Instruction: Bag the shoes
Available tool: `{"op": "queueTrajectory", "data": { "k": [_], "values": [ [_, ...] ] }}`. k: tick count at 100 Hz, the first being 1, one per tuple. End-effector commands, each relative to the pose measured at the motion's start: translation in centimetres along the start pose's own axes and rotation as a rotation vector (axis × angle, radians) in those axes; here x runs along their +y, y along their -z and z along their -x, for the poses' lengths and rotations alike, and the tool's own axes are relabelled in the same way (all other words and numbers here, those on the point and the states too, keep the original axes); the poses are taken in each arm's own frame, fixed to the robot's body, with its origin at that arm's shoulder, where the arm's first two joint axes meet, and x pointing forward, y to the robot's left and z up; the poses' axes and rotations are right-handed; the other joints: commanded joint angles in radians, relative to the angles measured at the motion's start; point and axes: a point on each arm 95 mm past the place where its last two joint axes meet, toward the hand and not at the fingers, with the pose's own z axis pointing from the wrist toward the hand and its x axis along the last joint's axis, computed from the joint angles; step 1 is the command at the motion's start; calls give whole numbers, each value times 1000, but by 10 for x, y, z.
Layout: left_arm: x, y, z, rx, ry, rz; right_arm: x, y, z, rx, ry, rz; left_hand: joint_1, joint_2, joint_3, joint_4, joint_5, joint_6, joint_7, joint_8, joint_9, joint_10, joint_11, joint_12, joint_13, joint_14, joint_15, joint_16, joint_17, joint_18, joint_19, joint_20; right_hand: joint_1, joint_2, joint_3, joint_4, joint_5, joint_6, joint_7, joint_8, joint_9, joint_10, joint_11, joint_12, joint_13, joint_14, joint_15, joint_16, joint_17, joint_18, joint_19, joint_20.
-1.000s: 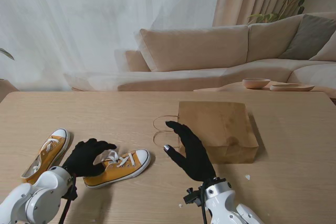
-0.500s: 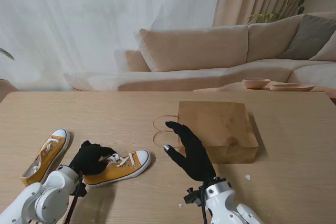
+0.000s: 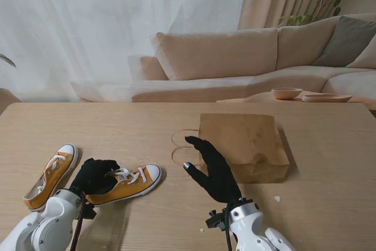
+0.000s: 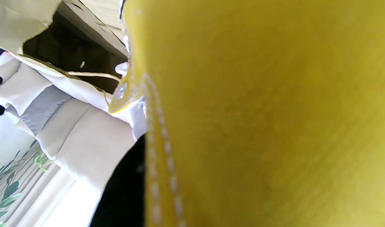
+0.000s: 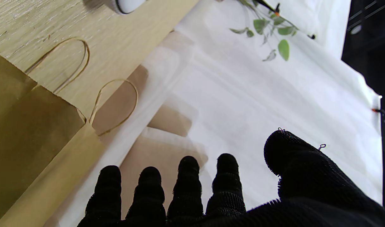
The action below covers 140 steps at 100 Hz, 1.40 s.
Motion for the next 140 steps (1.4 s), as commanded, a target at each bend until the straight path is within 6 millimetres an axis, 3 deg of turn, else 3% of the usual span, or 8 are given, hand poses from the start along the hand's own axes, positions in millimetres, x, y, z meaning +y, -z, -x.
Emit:
{"op": "queueTrajectory", "data": {
  "k": [1, 6, 13, 16, 18, 25, 96, 140],
  "values": [
    [-8, 3, -2, 7, -20, -36, -3, 1, -2, -2, -11, -10, 101, 100, 94, -18, 41, -18, 189, 103, 121, -23, 195, 70, 32, 44, 42, 37, -2, 40, 74, 58, -16, 3, -5, -41, 9, -30, 5, 16, -17, -26, 14, 6, -7, -25, 10, 5, 4, -3, 14, 13],
    [-11, 6, 1, 0, -39, -80, -3, 1, -2, -2, -12, -10, 92, 94, 110, -24, 42, -19, 199, 118, 132, -29, 197, 96, 43, 47, 49, 46, -40, 37, 210, 17, -17, 3, -6, -41, 9, -31, 5, 16, -17, -26, 14, 6, -7, -25, 10, 4, 4, -4, 14, 13],
    [-15, 10, 5, -14, -43, -131, -3, 1, -2, -2, -13, -9, 92, 91, 119, -26, 46, -10, 198, 122, 137, -26, 196, 109, 44, 53, 50, 51, -119, 30, 469, -205, -17, 4, -6, -41, 9, -31, 5, 16, -17, -24, 14, 6, -7, -25, 10, 4, 4, -3, 14, 14],
    [-16, 12, 6, -23, -41, -153, -2, 1, -2, -1, -12, -9, 93, 90, 122, -25, 48, -7, 199, 122, 136, -24, 195, 109, 43, 57, 49, 50, -132, 29, 511, -238, -17, 4, -6, -41, 8, -31, 5, 16, -17, -25, 14, 5, -7, -25, 10, 4, 4, -4, 14, 14],
    [-17, 13, 7, -29, -40, -166, -2, 1, -3, -1, -12, -9, 90, 88, 127, -27, 48, -7, 198, 123, 137, -24, 193, 111, 43, 58, 48, 51, -142, 28, 562, -312, -17, 4, -6, -41, 8, -30, 5, 16, -17, -25, 14, 5, -7, -25, 10, 4, 4, -3, 14, 14],
    [-20, 18, 11, -61, -50, -213, -3, 1, -3, -1, -12, -8, 92, 87, 126, -28, 46, -3, 198, 122, 139, -25, 191, 111, 44, 57, 48, 49, -150, 25, 627, -395, -17, 2, -6, -41, 9, -31, 5, 16, -17, -25, 13, 5, -8, -25, 10, 4, 4, -2, 14, 14],
    [-19, 78, 51, -334, -146, -450, -1, 2, -7, 10, -21, 5, 80, 75, 136, -43, 30, -5, 224, 118, 160, -52, 192, 96, 76, 42, 66, 37, -131, 32, 716, -448, -16, 3, -5, -41, 8, -30, 6, 14, -17, -24, 10, 3, -7, -25, 9, 4, 4, -2, 15, 14],
    [-3, 72, 57, -401, -78, -555, -2, 2, -9, 20, -25, 8, 85, 70, 149, -52, 8, 10, 246, 103, 158, -58, 189, 81, 79, 41, 60, 25, -132, 39, 727, -468, -17, 2, -6, -41, 8, -31, 7, 13, -17, -24, 10, 3, -7, -25, 10, 4, 5, -2, 15, 14]
  ]
}}
